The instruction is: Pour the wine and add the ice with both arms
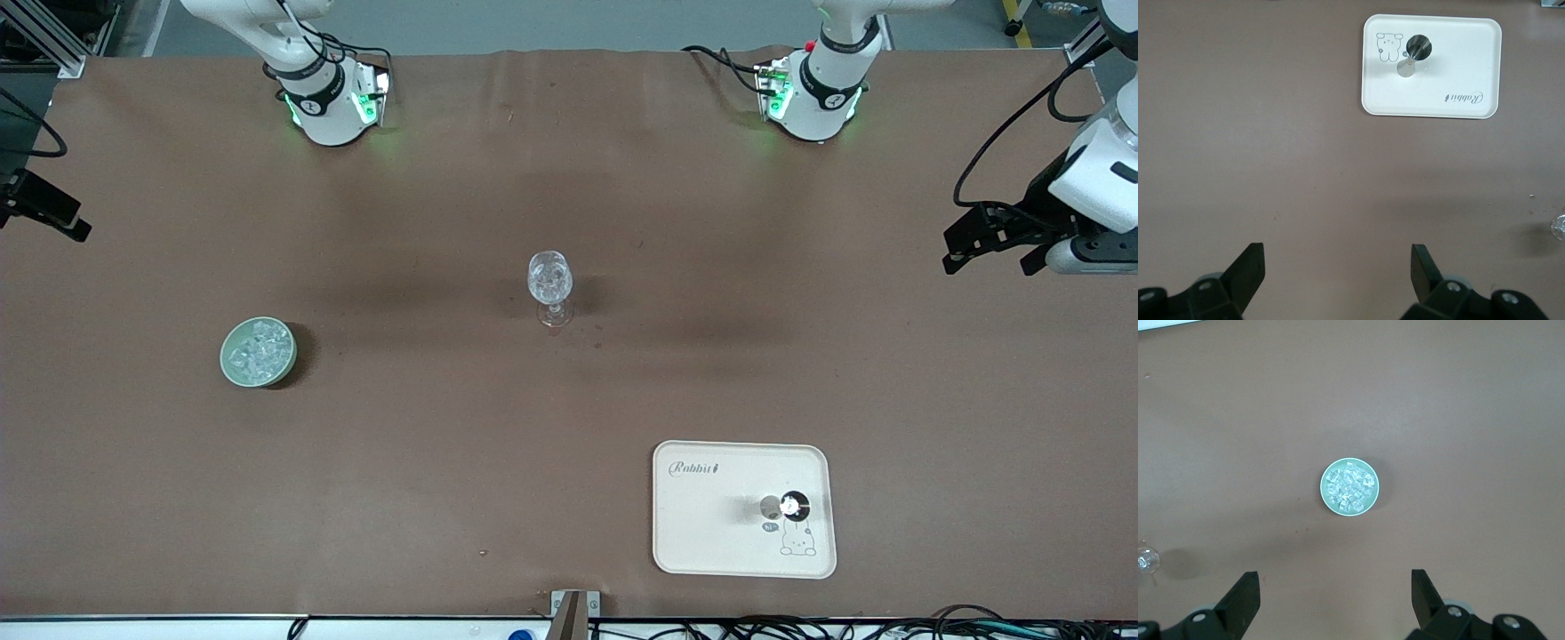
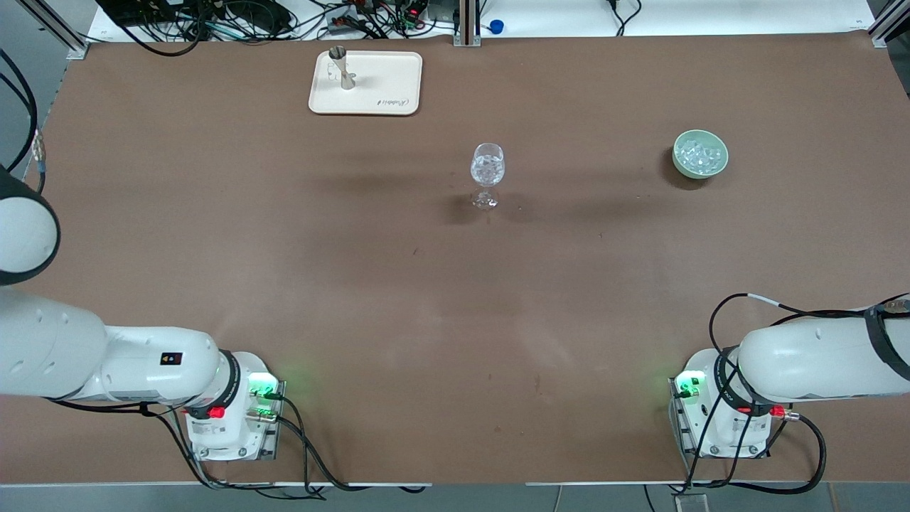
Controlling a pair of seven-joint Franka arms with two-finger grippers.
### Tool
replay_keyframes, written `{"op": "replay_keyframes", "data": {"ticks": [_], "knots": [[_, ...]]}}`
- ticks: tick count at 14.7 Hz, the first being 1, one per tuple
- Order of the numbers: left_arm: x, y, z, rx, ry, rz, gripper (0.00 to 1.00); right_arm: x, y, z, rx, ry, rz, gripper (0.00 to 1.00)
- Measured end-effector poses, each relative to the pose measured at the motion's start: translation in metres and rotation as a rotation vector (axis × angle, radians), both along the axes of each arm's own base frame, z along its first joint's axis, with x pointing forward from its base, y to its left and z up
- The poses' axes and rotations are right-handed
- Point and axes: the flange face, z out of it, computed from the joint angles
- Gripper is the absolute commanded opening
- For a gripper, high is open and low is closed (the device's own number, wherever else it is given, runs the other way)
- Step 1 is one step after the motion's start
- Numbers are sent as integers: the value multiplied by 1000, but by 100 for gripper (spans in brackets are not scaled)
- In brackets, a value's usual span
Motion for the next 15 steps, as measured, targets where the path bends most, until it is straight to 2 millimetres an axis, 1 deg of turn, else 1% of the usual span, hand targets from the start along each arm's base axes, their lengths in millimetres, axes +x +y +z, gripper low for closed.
{"op": "replay_keyframes", "data": {"ticks": [4,7,11,15], "knots": [[12,-1,0,3,26,-3,97,0,1,0,0,0,2,100],[15,1,0,25,42,-5,97,0,1,-1,0,1,2,100],[14,-5,5,25,45,-13,97,1,1,-1,0,2,2,100],[5,-5,11,30,83,-12,97,1,1,-1,0,2,3,100]]}}
